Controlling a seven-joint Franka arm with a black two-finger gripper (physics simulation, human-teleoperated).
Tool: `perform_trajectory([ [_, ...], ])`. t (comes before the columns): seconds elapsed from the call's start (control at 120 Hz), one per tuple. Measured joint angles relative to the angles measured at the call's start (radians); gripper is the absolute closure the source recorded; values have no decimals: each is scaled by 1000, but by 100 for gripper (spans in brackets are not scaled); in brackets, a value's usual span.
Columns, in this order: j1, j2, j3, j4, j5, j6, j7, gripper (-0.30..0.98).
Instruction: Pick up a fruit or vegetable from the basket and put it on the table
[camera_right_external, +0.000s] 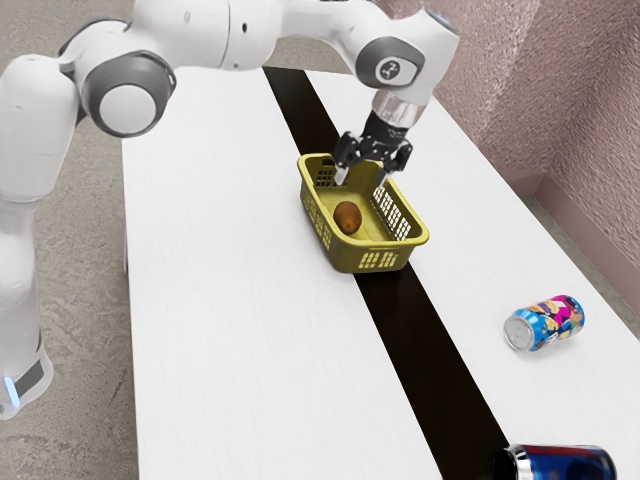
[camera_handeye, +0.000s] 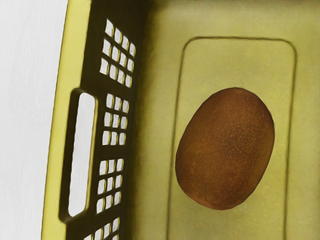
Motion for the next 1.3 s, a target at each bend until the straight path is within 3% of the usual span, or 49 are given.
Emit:
perform_trajectory([
  [0.758, 97, 146, -24, -1, -21, 173, 260, 0],
  [1.3, 108, 119, 1, -101, -79, 293, 321, 0],
])
